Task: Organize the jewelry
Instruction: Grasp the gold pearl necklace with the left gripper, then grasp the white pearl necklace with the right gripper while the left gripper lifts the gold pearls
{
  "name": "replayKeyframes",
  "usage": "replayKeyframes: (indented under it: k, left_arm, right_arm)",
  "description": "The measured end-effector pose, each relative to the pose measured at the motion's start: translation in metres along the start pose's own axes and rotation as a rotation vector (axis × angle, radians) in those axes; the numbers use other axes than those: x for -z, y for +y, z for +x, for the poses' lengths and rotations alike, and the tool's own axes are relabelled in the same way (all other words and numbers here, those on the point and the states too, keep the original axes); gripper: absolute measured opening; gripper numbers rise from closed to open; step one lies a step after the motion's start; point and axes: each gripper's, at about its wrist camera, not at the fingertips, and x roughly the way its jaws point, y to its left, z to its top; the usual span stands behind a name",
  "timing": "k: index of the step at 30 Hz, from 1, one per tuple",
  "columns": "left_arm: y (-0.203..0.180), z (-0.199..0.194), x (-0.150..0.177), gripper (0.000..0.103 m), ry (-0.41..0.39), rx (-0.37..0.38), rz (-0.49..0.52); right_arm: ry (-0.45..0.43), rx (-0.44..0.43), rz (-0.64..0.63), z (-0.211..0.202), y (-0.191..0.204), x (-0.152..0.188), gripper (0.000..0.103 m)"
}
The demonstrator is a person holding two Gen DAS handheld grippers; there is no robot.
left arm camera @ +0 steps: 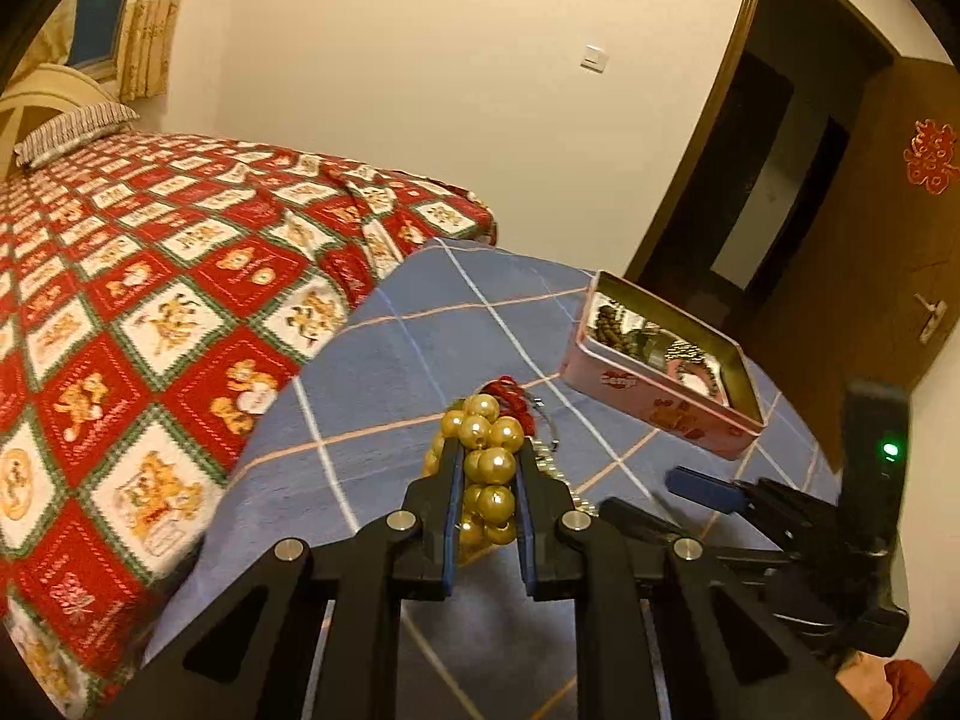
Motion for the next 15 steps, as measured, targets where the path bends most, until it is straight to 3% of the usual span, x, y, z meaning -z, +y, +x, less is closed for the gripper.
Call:
replayKeyframes:
  k: [2,6,11,13,15]
  left_arm:
    - [0.004,-0.001,0.0,0.015,0.002,-0.003,-0.007]
    - [0.012,-0.002,0.001,0.015,0.003,-0.011,-0.016]
    - [0.014,-0.002,-0.001,0.015,0.0,-0.012,-0.019]
    - [0.012,-0.003,-0.001,0.015,-0.002,-0.01,-0.017]
    - [0.01,-0.004,-0.002,0.015,-0.004,-0.007,-0.014]
  right_arm:
    - [0.013,0.005,-0.037,0.011,0.01,-0.004,0.073]
    - [0.057,0.042,-0.101,0.031,0.024,-0.004,0.048]
    - [0.047,0.086,-0.146,0.034,0.029,0.001,0.036]
    - [0.045,0.096,-0.143,0.032,0.027,0.002,0.018]
    - [0.05,0.102,-0.134,0.03,0.023,0.002,0.016]
